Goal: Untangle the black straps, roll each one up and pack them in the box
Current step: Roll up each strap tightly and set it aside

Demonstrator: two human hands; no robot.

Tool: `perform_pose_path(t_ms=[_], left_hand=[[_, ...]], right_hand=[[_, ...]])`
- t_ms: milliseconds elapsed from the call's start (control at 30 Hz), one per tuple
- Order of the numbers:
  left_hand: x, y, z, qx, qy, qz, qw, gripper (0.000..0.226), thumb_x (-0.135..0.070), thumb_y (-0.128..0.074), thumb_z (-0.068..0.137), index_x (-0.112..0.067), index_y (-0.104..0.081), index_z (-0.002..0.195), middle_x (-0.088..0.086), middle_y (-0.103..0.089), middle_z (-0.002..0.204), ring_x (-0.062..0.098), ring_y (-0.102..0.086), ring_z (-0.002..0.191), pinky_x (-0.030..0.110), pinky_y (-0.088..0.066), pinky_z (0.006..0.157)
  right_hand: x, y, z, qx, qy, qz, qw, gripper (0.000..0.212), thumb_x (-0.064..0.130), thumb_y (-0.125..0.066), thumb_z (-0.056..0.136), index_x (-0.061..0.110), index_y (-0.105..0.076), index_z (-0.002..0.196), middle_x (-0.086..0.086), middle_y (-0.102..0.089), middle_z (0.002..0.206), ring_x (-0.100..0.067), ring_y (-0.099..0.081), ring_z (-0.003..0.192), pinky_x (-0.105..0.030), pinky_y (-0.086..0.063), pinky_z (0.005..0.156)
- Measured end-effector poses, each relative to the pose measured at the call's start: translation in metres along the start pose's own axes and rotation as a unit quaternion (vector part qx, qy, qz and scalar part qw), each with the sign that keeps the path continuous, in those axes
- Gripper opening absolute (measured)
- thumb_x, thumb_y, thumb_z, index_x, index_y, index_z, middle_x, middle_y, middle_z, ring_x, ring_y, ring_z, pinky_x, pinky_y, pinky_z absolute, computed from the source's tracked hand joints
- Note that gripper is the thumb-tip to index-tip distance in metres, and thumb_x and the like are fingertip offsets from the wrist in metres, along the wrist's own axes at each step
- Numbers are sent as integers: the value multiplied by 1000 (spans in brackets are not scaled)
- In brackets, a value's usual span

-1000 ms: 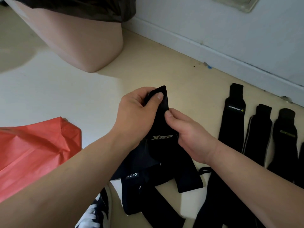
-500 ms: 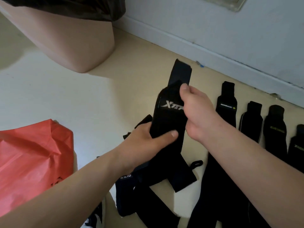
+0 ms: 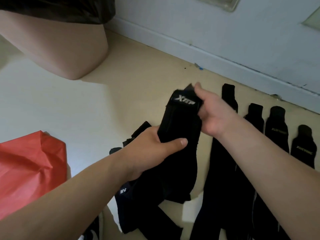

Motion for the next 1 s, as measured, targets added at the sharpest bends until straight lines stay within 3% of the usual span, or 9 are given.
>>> perform_pose_path(t_ms=[67, 167, 267, 400, 467, 633, 767, 867, 1000], left_hand=[[0, -4, 7, 15, 21, -13, 1000, 21, -30, -77, 96, -21, -76, 114, 5, -82, 105, 22, -79, 99, 40, -62, 93], [4, -10, 8, 43, 49, -23, 998, 24, -29, -78, 95, -18, -75, 116, 8, -81, 107, 25, -79, 100, 41, -63, 94], [23, -22, -2, 87, 100, -49, 990, 26, -23, -81, 93, -16, -76, 118, 10, -81, 111, 29, -78, 107, 46, -60, 102], [52, -51, -19, 118, 147, -55, 981, 21, -16, -81, 92, -21, -79, 112, 5, -82, 109, 23, -78, 106, 42, -60, 103], [59, -57, -17, 107, 166, -84, 977, 21, -14, -82, 90, -21, -81, 110, 6, -82, 109, 24, -78, 106, 43, -59, 103], [62, -36, 17, 10, 165, -110, 980, 36, -12, -82, 90, -13, -73, 125, 13, -80, 113, 34, -77, 106, 51, -61, 97], [59, -26, 37, -19, 181, -69, 981, 35, -8, -78, 88, -11, -71, 122, 16, -79, 109, 36, -77, 101, 52, -63, 93], [69, -36, 33, 20, 225, -47, 973, 38, -4, -77, 84, -8, -71, 121, 21, -78, 108, 40, -77, 99, 55, -63, 92], [85, -54, 17, 72, 253, -53, 963, 33, -7, -81, 82, -9, -77, 115, 16, -81, 107, 35, -77, 104, 52, -60, 100]], right_hand=[[-18, 5, 1, 19, -41, -30, 999, 47, 44, -67, 101, 5, -73, 127, -20, -78, 119, -38, -77, 108, -50, -60, 96], [-30, 14, 2, 4, -58, -45, 997, 32, 26, -63, 104, 3, -73, 124, -17, -80, 105, -31, -79, 90, -42, -63, 77], [-20, 26, 13, -65, -2, -3, 998, 27, 14, -63, 105, 9, -67, 131, -16, -76, 117, -32, -75, 98, -40, -63, 67], [-13, 32, 17, -162, 96, -68, 980, 22, 8, -64, 102, 20, -60, 121, -14, -68, 118, -35, -68, 108, -54, -61, 94], [-15, 30, 19, -163, 115, -87, 976, 22, 10, -64, 102, 22, -59, 119, -13, -68, 118, -34, -68, 109, -54, -60, 96], [-14, 34, 28, -28, 12, -10, 1000, 35, 38, -69, 102, 14, -71, 127, -7, -80, 106, -28, -79, 94, -43, -64, 85], [-47, 48, 27, 10, -73, -58, 996, 47, 42, -70, 99, 4, -72, 126, -13, -76, 103, -32, -75, 98, -41, -62, 84], [-79, 59, 23, 2, -157, -76, 985, 35, 35, -73, 97, 2, -75, 110, -17, -77, 92, -34, -77, 82, -41, -59, 75], [-84, 70, 29, -92, -143, -95, 981, 24, 7, -66, 99, 1, -69, 123, -22, -74, 106, -38, -72, 94, -46, -57, 72]])
Point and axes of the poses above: each hand's wrist, its own z-axis towards the middle knuckle, its own y-axis out of the back of the hand, x = y × z, the point moved 3 cm from there along z, towards the middle knuckle
